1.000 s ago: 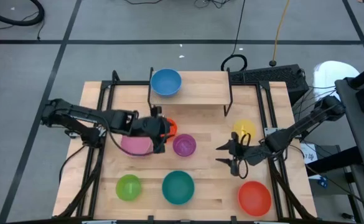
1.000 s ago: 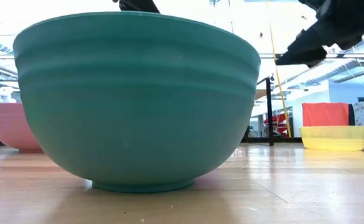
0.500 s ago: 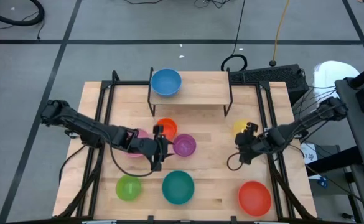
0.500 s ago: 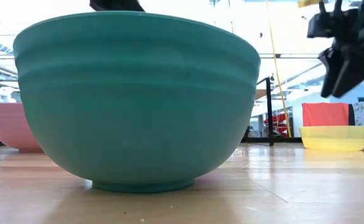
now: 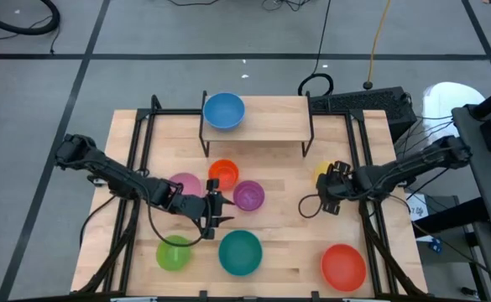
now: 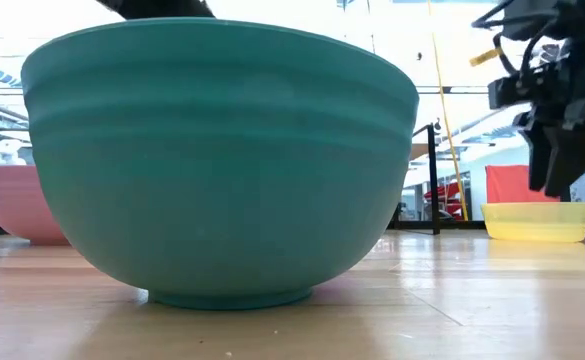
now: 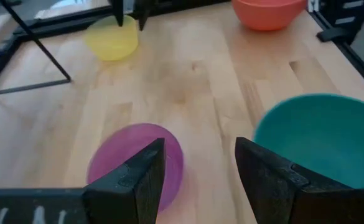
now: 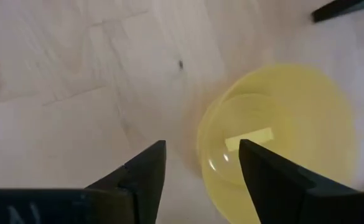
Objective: Place and stack bowls onto a shelf
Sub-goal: Put the yellow bowl on the shelf
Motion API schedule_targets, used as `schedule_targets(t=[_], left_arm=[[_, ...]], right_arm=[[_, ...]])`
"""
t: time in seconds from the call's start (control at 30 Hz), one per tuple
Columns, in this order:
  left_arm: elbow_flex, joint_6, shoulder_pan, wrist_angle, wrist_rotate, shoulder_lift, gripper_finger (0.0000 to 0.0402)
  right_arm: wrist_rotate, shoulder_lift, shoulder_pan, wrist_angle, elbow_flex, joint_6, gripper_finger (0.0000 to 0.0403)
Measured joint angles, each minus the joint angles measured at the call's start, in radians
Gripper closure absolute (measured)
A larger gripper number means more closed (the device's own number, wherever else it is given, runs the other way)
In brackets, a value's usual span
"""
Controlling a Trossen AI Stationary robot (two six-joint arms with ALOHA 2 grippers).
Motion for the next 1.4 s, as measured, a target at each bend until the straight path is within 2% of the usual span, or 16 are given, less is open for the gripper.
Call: schedule_targets(t=[0.43, 0.8, 1.07, 1.4], left_arm=[[-0.001, 0.017, -0.01, 0.035, -0.001, 0.0, 0.0202], [-0.001, 0.027, -0.01, 0.039, -0.001, 0.0, 0.0202], [-0.001, 0.027, -0.01, 0.045, 0.0, 0.0, 0.0202], [-0.001, 0.026, -0.01, 0.046, -0.001, 0.0, 0.0202]], right_arm=[[-0.037, 0.11, -0.114, 0.072, -0.035, -0.035, 0.028], [-0.105, 0.133, -0.137, 0.128, -0.035, -0.047, 0.0395], [-0.136, 0.133, -0.131, 0.174, -0.02, -0.015, 0.04], [-0.163, 0.133, -0.098, 0.168, 0.139, -0.013, 0.0402]])
